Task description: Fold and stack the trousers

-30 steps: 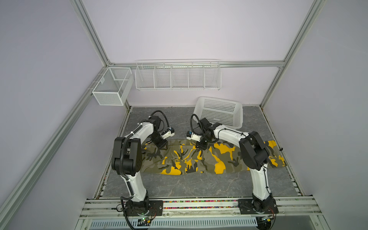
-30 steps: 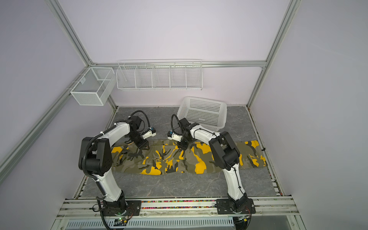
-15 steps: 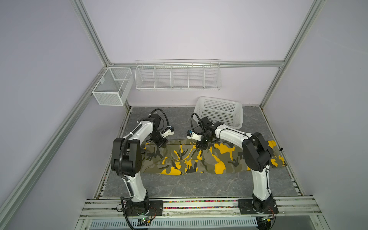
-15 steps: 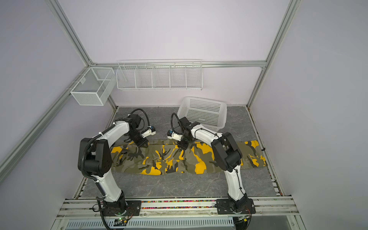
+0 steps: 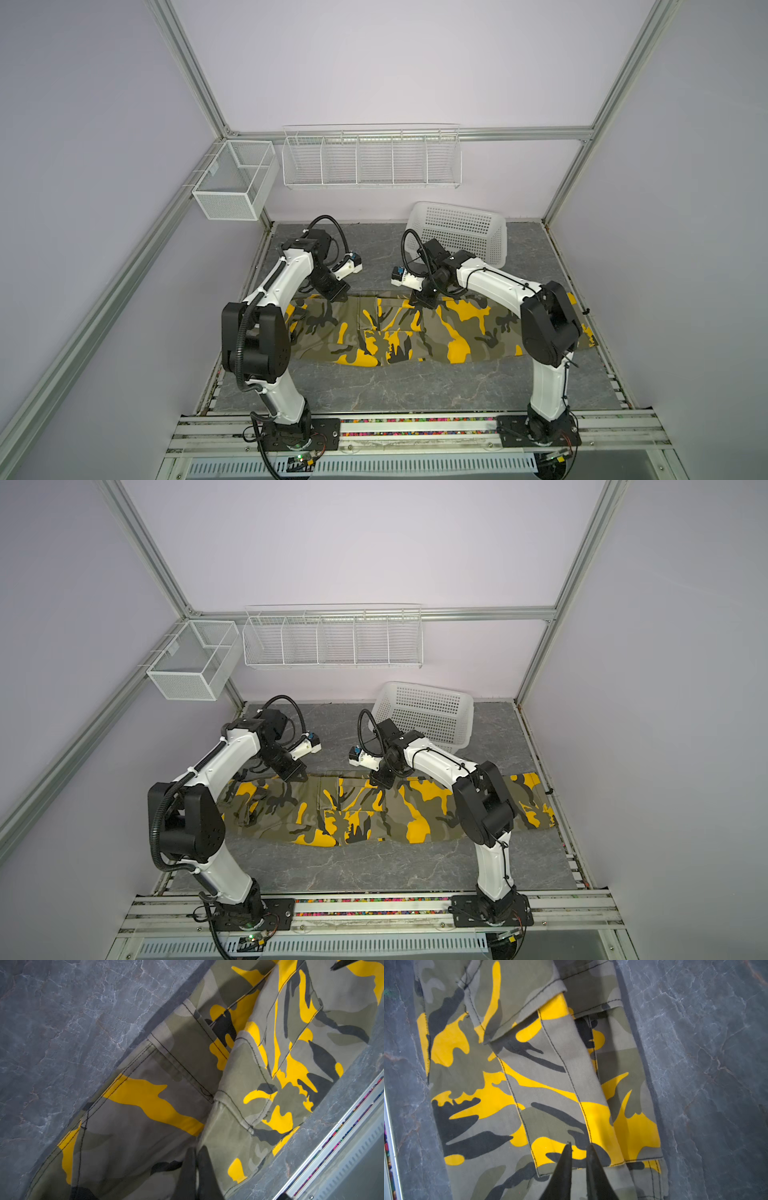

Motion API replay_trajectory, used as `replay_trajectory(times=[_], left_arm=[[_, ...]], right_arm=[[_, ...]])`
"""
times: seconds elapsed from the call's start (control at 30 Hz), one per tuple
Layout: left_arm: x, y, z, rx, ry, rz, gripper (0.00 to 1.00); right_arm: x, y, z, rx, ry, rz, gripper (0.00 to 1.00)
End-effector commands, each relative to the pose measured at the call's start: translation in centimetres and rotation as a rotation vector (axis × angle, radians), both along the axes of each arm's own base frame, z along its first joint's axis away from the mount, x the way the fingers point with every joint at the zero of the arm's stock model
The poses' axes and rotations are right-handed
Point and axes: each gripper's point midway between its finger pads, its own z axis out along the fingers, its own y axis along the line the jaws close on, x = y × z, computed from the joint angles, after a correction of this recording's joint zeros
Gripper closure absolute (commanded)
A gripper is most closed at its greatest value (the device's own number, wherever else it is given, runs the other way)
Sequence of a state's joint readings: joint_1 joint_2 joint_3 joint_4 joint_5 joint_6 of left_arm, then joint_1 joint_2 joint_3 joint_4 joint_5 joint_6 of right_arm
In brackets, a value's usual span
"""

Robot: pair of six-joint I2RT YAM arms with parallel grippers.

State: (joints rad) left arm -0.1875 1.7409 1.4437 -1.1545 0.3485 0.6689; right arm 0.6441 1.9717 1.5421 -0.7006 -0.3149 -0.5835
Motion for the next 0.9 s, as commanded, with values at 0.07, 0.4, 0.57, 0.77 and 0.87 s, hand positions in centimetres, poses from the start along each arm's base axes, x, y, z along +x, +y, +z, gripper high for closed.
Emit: replay_trajectory(times=[0.07, 0.4, 0.57, 0.77, 0.87], left_arm=[[0.6, -1.1, 1.2, -0.048, -0.029, -0.029, 1.00], [-0.8, -0.5, 1.8, -0.022, -0.025, -0.035, 1.00], [-0.9, -0.1, 2.6, -0.007, -0.054, -0.033, 1.00], [-0.5, 0.3, 2.5, 0.011, -0.057, -0.024, 1.00], [-0.2, 0.4, 2.0, 0.026, -0.049, -0.020, 1.00]], right_arm=[[-0.6, 0.8, -2.4, -0.002, 0.052, 0.028, 0.74], [2.1, 2.2, -3.0, 0.042, 0.017, 0.006, 0.42], [1.9, 2.7, -4.0, 0.063, 0.069, 0.021, 0.41], [0.4, 2.8, -3.7, 0.090, 0.133, 0.041, 0.53], [0.2, 2.4, -2.5, 0.102, 0.106, 0.029, 0.70]])
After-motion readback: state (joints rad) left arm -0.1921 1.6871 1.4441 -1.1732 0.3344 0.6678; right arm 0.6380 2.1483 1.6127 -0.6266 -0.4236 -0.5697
